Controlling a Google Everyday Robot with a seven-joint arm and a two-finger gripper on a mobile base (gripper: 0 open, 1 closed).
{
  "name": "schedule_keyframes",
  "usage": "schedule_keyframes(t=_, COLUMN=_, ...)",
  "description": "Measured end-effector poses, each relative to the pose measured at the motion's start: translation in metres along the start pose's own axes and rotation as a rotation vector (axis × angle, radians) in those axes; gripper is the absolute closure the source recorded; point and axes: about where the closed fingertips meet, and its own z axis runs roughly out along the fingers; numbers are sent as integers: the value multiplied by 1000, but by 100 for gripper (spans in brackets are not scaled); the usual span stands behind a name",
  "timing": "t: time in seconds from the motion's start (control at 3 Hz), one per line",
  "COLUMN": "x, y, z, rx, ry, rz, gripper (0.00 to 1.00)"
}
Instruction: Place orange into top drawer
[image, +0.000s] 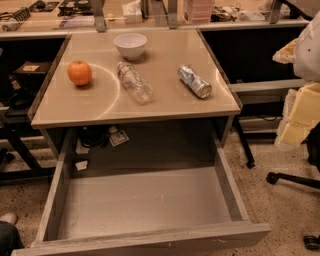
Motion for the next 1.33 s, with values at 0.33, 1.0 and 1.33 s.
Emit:
schedule_keyframes(t=0.33, x=-10, y=0, z=-2, rx=5, ry=3, rz=-12, gripper=0)
schedule_keyframes(t=1.0, x=-80, y=9, z=-1, rx=-38, ry=6, rz=-118, gripper=0)
schedule_keyframes(t=1.33, x=-82, y=7, z=-1, rx=-31, ry=1, rz=-119, gripper=0)
